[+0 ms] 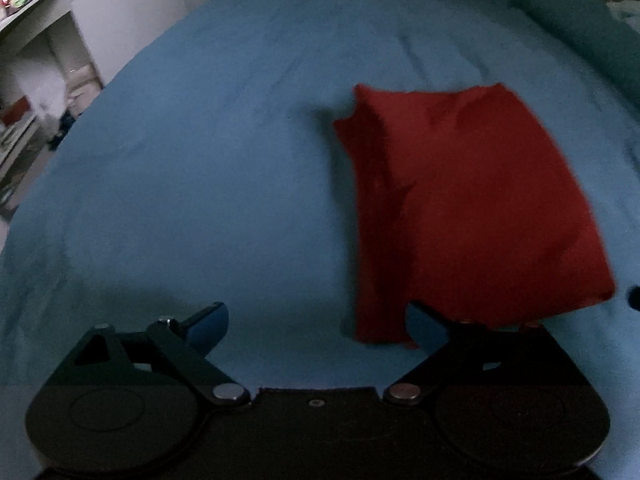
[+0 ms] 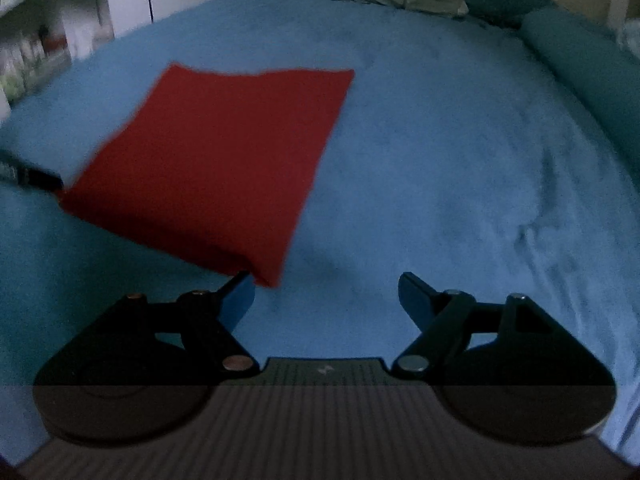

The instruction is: Fold small clothes

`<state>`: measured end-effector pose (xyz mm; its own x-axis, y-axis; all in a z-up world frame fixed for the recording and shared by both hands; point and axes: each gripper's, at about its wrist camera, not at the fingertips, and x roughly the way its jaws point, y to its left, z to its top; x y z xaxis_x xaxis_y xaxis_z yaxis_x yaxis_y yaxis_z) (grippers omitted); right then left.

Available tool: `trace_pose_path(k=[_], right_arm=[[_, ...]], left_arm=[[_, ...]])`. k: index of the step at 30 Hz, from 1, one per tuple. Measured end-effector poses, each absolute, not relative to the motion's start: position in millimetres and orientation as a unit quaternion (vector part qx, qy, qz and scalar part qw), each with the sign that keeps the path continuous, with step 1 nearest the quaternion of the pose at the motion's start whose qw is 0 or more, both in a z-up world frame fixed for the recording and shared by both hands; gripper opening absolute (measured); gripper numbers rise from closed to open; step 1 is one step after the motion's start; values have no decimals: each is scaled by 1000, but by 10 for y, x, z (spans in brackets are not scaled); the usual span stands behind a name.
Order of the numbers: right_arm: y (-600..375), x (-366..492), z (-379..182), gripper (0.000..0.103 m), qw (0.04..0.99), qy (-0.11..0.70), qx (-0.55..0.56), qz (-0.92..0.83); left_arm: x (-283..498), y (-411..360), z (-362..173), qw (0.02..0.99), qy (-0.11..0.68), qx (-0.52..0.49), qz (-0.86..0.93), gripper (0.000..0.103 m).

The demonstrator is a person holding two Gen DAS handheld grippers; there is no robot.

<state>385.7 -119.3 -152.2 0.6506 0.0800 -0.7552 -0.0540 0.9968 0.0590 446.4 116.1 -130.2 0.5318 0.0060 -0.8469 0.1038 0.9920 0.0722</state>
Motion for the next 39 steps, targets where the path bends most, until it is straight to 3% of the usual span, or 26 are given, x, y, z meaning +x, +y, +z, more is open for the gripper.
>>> trace_pose_path(k=[10,19,24,26,28,29,31,33,36,39], right_arm=[[-1350,5015,-1600,96,893,412,178,24],[-1476,5560,-1785,94,865,458,198,58],[-1439,5593,-1929,92,857,467,204,72],[-1449,5615,-1962,91,857,466,209,74],[-1432,5613,-1957,81,857,465,206,84],[-1425,5624,-1962,70,854,467,209,94],[-1426,5620,-1962,64,854,467,210,93],[-1397,5598,-1943,50,857,463,206,94],[-1323,5571,-1844,40,866,453,191,89],[-1327,5505,-1716,38,870,441,199,92]], left_arm=[[5332,984,-1514,877,474,-7,-76,97],[5641,994,-1731,857,494,-59,-131,86],[5683,979,-1795,853,495,-74,-150,75],[5685,962,-1804,851,497,-77,-155,66],[5682,938,-1799,849,497,-81,-160,57],[5682,935,-1785,848,498,-81,-162,51],[5666,896,-1745,850,496,-77,-160,42],[5661,851,-1696,852,495,-69,-156,29],[5614,801,-1566,858,490,-54,-145,24],[5507,689,-1403,867,478,-29,-140,23]])
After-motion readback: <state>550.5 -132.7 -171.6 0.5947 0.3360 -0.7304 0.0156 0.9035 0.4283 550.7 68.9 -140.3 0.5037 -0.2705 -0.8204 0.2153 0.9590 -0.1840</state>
